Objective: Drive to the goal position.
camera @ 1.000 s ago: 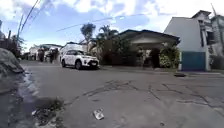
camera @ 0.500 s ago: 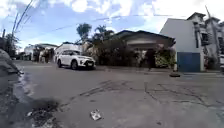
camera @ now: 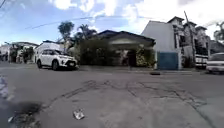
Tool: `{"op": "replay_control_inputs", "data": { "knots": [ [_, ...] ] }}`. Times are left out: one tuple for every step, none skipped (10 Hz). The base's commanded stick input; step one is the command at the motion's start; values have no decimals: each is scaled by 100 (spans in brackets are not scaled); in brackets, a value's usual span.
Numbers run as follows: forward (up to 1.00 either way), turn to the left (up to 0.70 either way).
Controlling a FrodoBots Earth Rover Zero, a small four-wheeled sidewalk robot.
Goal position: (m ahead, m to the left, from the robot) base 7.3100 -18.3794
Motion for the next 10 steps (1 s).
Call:
{"op": "replay_control_inputs", "data": {
  "knots": [
    [0, -70],
    [0, -70],
    [45, -48],
    [70, -35],
    [70, -35],
    [70, -35],
    [70, -35],
    [70, -35],
    [70, -35],
    [70, -35]
  ]
}}
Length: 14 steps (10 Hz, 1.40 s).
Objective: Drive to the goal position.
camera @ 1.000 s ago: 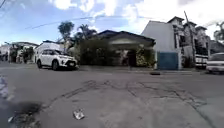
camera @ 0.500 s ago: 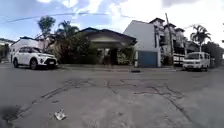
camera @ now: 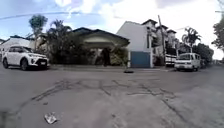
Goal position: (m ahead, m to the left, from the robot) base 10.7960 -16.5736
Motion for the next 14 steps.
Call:
{"op": "replay_control_inputs", "data": {
  "knots": [
    [70, -35],
    [70, -35],
    [70, -35],
    [70, -35],
    [70, -35],
    [70, -35],
    [70, -35],
    [70, -35],
    [70, -35],
    [70, -35],
    [70, -34],
    [70, -33],
    [70, -35],
    [70, -35]
  ]
}}
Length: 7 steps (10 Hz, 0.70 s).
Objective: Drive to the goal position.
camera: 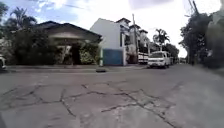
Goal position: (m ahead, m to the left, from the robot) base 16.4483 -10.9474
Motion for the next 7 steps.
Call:
{"op": "replay_control_inputs", "data": {
  "knots": [
    [70, -35],
    [70, -35],
    [70, -35],
    [70, -35],
    [70, -35],
    [70, -35],
    [70, -35]
  ]
}}
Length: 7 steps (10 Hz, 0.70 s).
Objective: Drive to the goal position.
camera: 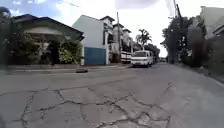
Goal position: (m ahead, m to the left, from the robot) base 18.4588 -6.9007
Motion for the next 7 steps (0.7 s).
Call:
{"op": "replay_control_inputs", "data": {
  "knots": [
    [70, -35],
    [70, -35],
    [70, -35],
    [70, -35],
    [70, -35],
    [70, -35],
    [70, -35]
  ]
}}
